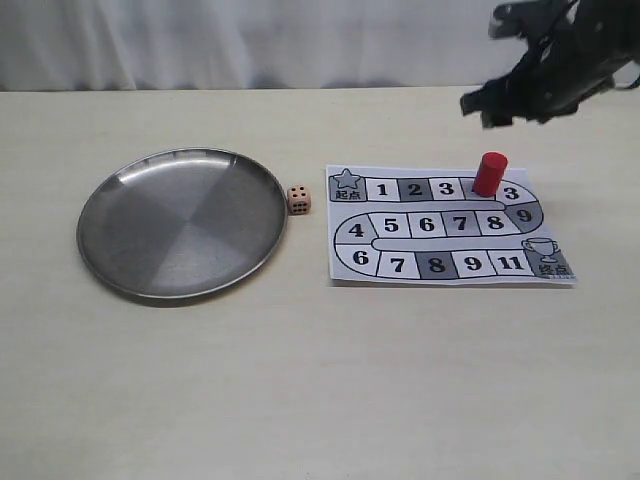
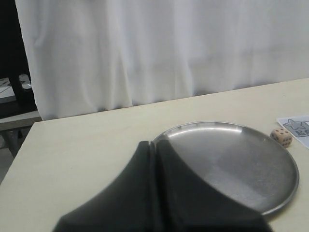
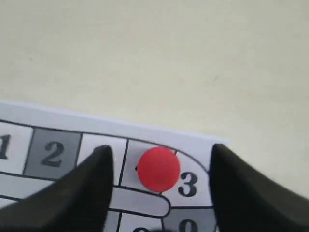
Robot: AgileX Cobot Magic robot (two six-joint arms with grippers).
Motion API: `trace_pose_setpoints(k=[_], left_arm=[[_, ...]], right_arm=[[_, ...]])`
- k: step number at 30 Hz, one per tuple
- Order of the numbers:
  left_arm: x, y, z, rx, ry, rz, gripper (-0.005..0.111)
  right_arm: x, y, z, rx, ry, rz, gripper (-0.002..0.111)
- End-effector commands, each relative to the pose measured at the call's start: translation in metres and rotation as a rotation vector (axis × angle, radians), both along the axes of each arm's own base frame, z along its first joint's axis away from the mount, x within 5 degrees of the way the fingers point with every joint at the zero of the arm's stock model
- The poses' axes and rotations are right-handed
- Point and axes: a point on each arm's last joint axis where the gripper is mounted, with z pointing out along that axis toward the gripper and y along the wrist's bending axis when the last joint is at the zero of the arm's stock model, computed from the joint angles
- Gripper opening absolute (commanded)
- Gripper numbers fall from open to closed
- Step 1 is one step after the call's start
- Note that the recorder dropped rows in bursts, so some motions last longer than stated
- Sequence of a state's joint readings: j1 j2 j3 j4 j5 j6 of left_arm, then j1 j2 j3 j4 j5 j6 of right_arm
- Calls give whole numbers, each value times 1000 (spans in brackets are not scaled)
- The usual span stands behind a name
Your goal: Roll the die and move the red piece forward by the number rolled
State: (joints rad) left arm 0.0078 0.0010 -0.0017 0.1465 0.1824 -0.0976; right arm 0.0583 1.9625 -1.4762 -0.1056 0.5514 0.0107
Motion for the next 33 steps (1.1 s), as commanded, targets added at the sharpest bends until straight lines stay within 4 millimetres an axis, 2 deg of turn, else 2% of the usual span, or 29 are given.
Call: trace_pose_setpoints(k=[1, 3, 4, 7, 11, 14, 17, 23, 29, 33], left_arm=[[0, -1, 0, -3, -8, -10, 0], [0, -1, 0, -3, -8, -10, 0], [0, -1, 0, -3, -8, -10, 0], [0, -1, 0, -3, -8, -10, 0], [0, -1, 0, -3, -8, -10, 0], [0, -1, 0, -3, -8, -10, 0], [0, -1, 0, -3, -8, -10, 0], [0, -1, 0, -3, -8, -10, 0], [0, -1, 0, -3, -8, -10, 0], [0, -1, 0, -3, -8, -10, 0]], right_arm=[[-35, -5, 82, -18, -187, 21, 18], [-54, -5, 100, -13, -262, 26, 5], [-68, -6, 114, -10, -326, 29, 5], [-108, -7, 126, 15, -436, 25, 4], [-162, -7, 130, 71, -603, 22, 4], [-199, -7, 124, 120, -713, 15, 4], [-235, -9, 110, 132, -746, 10, 4], [-290, -12, 77, 152, -780, 1, 4], [-329, -14, 31, 189, -879, -9, 4], [-347, -15, 2, 195, -955, -3, 4]])
